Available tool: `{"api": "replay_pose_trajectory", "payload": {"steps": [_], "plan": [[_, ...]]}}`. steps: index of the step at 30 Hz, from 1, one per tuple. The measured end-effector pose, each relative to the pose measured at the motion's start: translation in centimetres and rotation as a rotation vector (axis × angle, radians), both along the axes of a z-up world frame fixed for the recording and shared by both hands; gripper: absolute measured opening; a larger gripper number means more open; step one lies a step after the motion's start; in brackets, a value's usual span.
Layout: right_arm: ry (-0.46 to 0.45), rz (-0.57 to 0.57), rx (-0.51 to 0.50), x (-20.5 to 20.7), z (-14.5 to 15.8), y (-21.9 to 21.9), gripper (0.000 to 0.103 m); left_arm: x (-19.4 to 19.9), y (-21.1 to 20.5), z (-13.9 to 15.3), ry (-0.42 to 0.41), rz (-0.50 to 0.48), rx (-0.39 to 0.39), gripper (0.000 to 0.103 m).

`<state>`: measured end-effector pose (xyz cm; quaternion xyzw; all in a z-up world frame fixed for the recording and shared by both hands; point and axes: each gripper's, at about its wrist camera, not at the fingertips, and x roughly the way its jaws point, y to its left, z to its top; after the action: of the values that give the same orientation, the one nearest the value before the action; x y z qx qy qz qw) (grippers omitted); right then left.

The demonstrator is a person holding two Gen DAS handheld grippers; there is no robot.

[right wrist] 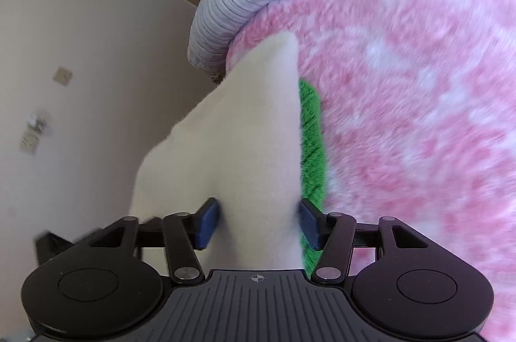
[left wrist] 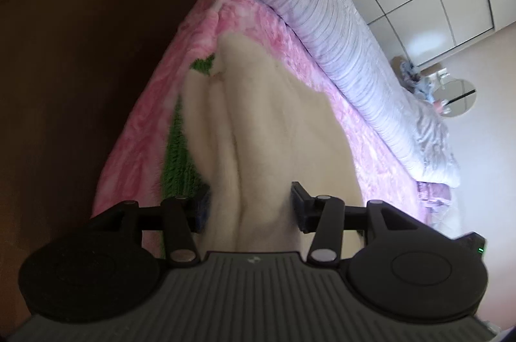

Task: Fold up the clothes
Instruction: 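Lower the sweater onto the bed and open both grippers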

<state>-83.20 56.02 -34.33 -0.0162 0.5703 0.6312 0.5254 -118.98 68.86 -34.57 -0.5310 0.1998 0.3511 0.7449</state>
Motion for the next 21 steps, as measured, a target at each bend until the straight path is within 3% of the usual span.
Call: {"api": "replay_pose_trajectory", "payload": {"steps": [4,6,9,13,16,21], "plan": [[-0.234,-0.006,-0.062,-1.9,3.4,-2.5,0.055,-1.5,-4.1,4.1,0.111,0.072,0.079,0.03],[-0.355,0.035,-0.05,-3.7,5.7,-3.6,0.055,-1.7,-6.1,6.3,0.15,0.069,0.127,0.026],[-0.459,0.13,-0.01,-6.8,8.5,-4.4,0.05,-0.8,-7.4,7.8,0.172,0.012,0.158,0.026],[-0.582,0.232,-0.01,-10.5,9.1,-3.2,0.037,1.4,-6.7,6.0,0.338,-0.095,0.169,0.02],[-0.629,0.247,-0.073,-11.8,7.1,-1.8,0.031,2.1,-6.3,3.9,0.36,-0.139,0.155,0.02],[-0.684,0.256,-0.133,-13.6,4.2,-0.2,0.031,2.1,-5.9,1.5,0.403,-0.179,0.157,0.022]]}}
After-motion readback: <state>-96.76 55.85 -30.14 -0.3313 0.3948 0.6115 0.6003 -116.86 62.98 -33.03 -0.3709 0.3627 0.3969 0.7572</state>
